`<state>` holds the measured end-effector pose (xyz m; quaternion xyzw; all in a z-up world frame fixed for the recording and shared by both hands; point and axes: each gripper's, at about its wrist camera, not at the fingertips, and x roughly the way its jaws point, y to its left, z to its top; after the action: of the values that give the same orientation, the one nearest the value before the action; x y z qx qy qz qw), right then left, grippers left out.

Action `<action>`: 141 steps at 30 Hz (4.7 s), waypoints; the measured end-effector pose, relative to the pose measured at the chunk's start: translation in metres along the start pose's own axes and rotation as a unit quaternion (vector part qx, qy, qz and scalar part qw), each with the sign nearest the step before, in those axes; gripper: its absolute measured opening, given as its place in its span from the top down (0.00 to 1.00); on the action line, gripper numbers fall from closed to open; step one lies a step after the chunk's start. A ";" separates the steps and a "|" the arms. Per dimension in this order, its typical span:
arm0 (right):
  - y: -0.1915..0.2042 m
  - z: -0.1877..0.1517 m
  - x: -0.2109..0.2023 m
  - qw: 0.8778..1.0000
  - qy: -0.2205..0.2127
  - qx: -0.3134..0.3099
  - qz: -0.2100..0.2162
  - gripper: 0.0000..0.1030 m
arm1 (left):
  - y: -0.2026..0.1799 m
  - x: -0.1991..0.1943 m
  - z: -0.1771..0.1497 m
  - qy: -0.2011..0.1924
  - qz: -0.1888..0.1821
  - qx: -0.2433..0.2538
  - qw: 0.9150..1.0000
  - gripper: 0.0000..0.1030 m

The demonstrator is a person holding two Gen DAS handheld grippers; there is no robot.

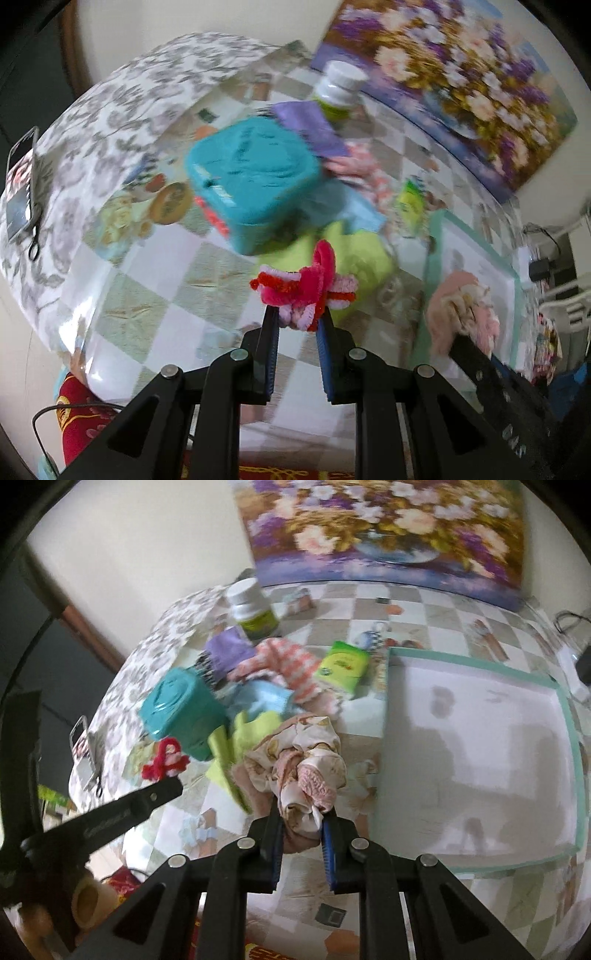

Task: Organize soft objects
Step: 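Carry both items to the white tray while the right gripper releases the floral cloth inside, then open the left gripper to drop the red fuzzy toy into the tray, then reach the left gripper to the pile and grasp the lime green cloth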

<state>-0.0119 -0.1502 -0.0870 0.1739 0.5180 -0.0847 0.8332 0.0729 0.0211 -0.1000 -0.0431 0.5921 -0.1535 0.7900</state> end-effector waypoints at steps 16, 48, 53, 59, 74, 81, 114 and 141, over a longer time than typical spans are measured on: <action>-0.137 0.003 -0.017 0.970 -0.009 0.199 -0.140 0.82 | -0.132 0.024 -0.025 0.008 -0.026 0.155 0.988 0.80; -0.224 -0.023 -0.010 0.941 0.013 0.288 -0.179 0.56 | -0.202 0.069 -0.057 0.058 -0.023 0.256 0.965 0.78; -0.221 -0.022 -0.008 0.943 0.018 0.277 -0.182 0.45 | -0.202 0.068 -0.057 0.059 -0.031 0.257 0.964 0.69; -0.220 -0.020 -0.006 0.943 0.022 0.267 -0.196 0.30 | -0.197 0.068 -0.051 0.058 -0.032 0.236 0.969 0.34; -0.216 -0.018 -0.003 0.944 0.030 0.254 -0.208 0.29 | -0.156 0.063 -0.022 0.066 -0.025 0.121 0.990 0.20; -0.197 -0.009 -0.007 0.952 0.016 0.214 -0.216 0.29 | -0.127 0.055 -0.003 0.057 0.000 0.048 0.997 0.20; -0.007 0.029 0.037 0.992 0.032 0.031 -0.120 0.29 | 0.054 0.050 0.035 0.111 0.024 -0.185 0.976 0.10; -0.032 0.046 0.058 0.987 0.060 0.066 -0.135 0.29 | 0.010 0.100 0.044 0.161 -0.002 -0.121 0.980 0.10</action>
<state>0.0421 -0.1950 -0.1266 0.1617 0.5789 -0.2199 0.7684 0.1417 -0.0042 -0.1818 -0.1142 0.7253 -0.0875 0.6732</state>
